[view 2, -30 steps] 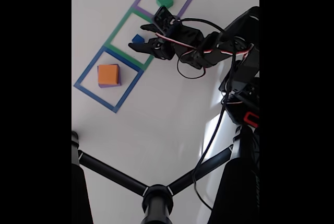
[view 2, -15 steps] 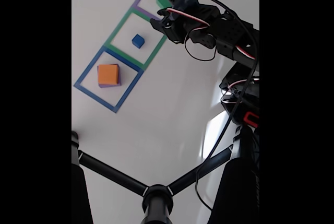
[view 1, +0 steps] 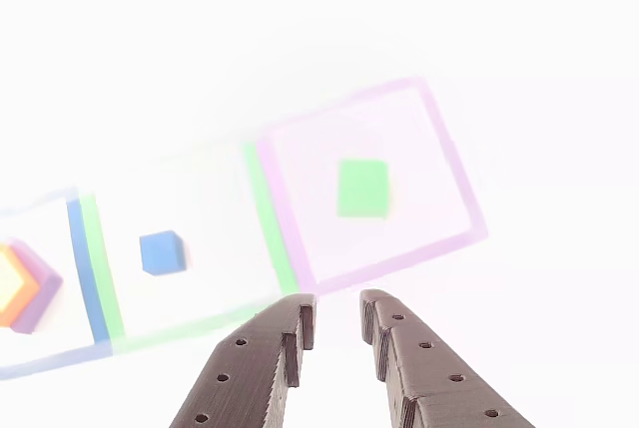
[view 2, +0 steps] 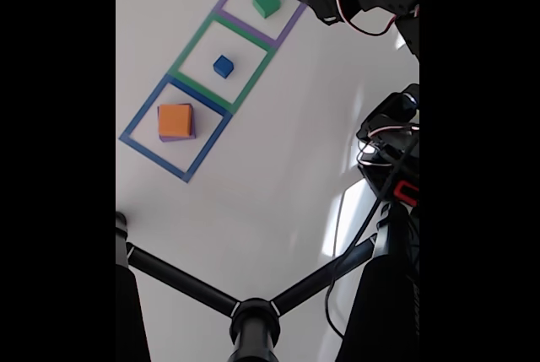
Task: Tower of hanoi
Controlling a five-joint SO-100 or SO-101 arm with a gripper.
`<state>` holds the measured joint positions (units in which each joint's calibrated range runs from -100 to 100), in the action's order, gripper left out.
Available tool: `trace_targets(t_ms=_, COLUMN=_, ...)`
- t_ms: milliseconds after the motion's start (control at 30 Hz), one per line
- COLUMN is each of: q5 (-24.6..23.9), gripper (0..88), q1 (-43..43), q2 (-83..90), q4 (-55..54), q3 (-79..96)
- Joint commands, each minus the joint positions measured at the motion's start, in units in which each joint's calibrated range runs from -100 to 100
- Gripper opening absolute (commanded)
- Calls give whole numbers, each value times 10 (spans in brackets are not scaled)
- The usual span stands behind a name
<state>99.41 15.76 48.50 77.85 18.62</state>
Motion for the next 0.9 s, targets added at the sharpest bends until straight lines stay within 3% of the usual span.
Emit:
trace_targets(t_ms=0, q5=6, gripper=10, q1=18, q2=-1, q4=58, q3=-82)
trace_targets(t_ms=167, q5=6, gripper=46, q1=51, q2=0, q4=60, q3=-68)
trace_targets(t_ms=333, q5=6, gripper=137, q1=79, q2=19, q4=-26, q3=34)
trace_targets(t_ms=467, q5=6, gripper=235, q1=95, q2=37, q4=-170, q3=175)
trace_targets(t_ms=633, q5=6, gripper=349, q1=109, q2=25, q4=-461, q3=379)
trace_targets(t_ms=867, q5=6, gripper=372, q1=115, q2=-53, q4=-677, q3=498)
